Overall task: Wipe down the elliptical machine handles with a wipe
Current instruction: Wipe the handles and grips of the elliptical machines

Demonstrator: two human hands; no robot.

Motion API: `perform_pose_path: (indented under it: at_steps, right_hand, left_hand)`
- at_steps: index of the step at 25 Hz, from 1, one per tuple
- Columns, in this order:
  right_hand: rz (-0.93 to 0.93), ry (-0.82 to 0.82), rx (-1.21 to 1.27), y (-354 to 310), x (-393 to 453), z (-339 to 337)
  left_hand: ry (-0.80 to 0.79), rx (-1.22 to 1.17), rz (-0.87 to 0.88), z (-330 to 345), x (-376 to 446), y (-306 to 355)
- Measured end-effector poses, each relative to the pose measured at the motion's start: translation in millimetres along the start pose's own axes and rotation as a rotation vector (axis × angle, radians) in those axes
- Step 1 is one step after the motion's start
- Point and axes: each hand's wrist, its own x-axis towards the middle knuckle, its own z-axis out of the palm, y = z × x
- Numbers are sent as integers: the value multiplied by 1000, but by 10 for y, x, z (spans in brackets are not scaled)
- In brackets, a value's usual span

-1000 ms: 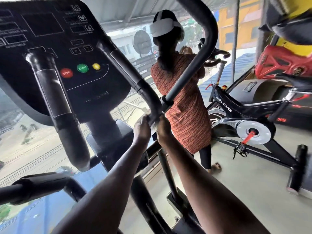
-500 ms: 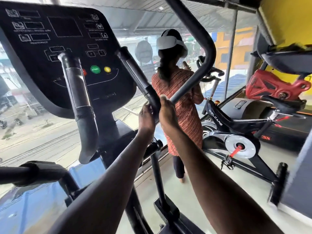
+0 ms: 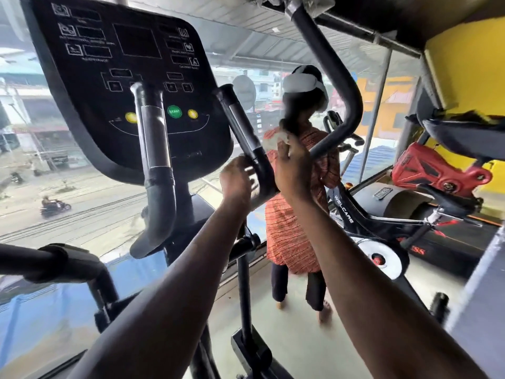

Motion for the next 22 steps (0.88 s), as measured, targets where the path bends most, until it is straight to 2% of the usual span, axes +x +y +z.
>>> perform_pose_path:
  at_steps: [2,3,5,9,12,15,20,22]
  right_hand:
    - [-97,-170,-76,-160,58,117]
    - [-92,-281,-130,-178,22,204]
    - [-63,-376,-206,-61,-14,289]
    - [96,-433,-206,-234,348,363]
    - [-21,-371,-252,-500,474,557]
    - [-89,-365,-326,-454,493,615]
    - [130,-548,25,-546,604,443]
    - [86,-511,-38,-627,681,526]
  left_hand:
    - [93,-32,57,-64,70,16]
    - [118,-64,72,-94,86,52]
    - [136,-74,69,-131,109,151]
    - [117,-122,25,-87,156,353]
    - [37,-165,-3,-45,200,432]
    - [13,-202,-5,-27,232,522]
    - [-11,-217,15,-39,241,594]
    - [-25,-240,30,-27,217,614]
